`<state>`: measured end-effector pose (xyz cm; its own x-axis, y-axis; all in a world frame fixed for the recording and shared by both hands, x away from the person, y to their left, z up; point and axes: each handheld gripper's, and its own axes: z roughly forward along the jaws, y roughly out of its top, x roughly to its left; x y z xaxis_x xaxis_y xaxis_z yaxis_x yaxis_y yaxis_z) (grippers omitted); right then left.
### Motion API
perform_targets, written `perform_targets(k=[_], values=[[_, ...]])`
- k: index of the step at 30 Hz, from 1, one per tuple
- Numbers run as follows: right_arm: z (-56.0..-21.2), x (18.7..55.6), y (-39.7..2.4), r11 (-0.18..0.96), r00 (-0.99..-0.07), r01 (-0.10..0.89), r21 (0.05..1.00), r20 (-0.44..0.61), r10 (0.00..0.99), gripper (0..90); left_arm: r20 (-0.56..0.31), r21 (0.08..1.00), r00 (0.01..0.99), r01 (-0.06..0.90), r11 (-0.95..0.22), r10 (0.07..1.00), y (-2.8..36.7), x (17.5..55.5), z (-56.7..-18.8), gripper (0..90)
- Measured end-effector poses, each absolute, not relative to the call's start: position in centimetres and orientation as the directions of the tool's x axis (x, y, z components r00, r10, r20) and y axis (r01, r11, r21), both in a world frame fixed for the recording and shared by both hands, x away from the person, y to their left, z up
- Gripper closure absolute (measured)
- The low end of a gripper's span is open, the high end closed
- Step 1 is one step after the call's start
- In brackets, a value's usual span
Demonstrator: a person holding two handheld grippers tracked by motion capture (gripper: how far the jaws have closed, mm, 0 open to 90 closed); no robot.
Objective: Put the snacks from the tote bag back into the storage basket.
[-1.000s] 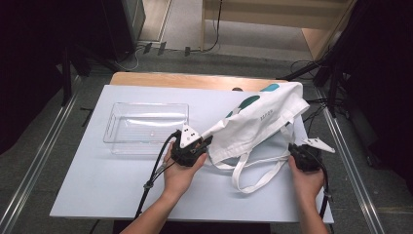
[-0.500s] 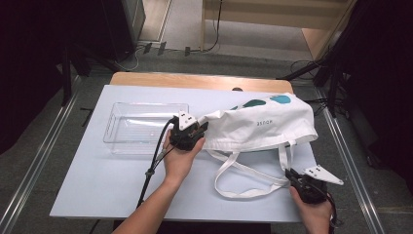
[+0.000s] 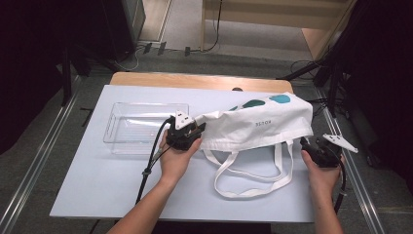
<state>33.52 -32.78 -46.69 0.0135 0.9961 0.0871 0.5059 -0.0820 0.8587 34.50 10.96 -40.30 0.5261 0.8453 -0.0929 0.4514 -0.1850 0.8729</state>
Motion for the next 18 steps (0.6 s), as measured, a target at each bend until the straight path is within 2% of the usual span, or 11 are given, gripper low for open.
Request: perform_targets(k=[1, 2, 3, 4, 6, 7, 12, 18], values=[[-46.7, 33.5, -32.8, -0.082, 0.013, 0.506, 0.859, 0.087, 0.996, 43.6, -0.093, 0.873, 0.526, 0.451, -0.185, 0.845, 11.0, 34.5, -40.3, 78.0], [-46.8, 33.8, -32.8, -0.093, 0.01, 0.482, 0.871, 0.1, 0.995, 48.6, -0.1, 0.871, 0.522, 0.457, -0.179, 0.847, 11.0, 34.6, -40.3, 78.0], [-46.8, 33.9, -32.8, -0.106, 0.003, 0.465, 0.879, 0.119, 0.993, 56.7, -0.11, 0.869, 0.522, 0.464, -0.174, 0.846, 11.1, 34.7, -40.4, 77.9], [-46.9, 33.9, -32.9, -0.119, -0.002, 0.451, 0.885, 0.134, 0.991, 68.8, -0.111, 0.869, 0.524, 0.464, -0.173, 0.844, 11.1, 34.7, -40.4, 78.5], [-46.9, 33.5, -32.8, -0.121, -0.007, 0.435, 0.892, 0.137, 0.99, 81.7, -0.11, 0.868, 0.526, 0.464, -0.177, 0.843, 11.1, 34.8, -40.4, 79.9], [-46.8, 33.3, -32.7, -0.109, -0.005, 0.424, 0.899, 0.123, 0.992, 85.1, -0.113, 0.868, 0.526, 0.465, -0.174, 0.843, 11.1, 34.8, -40.4, 80.8], [-45.9, 30.1, -32.4, -0.102, -0.056, 0.33, 0.939, 0.127, 0.99, 89.3, -0.116, 0.866, 0.536, 0.466, -0.179, 0.836, 11.1, 34.9, -40.1, 83.3], [-45.1, 27.2, -31.3, -0.04, -0.103, 0.302, 0.953, 0.075, 0.992, 89.5, -0.142, 0.865, 0.503, 0.482, -0.141, 0.852, 11.5, 35.6, -39.9, 81.6]])
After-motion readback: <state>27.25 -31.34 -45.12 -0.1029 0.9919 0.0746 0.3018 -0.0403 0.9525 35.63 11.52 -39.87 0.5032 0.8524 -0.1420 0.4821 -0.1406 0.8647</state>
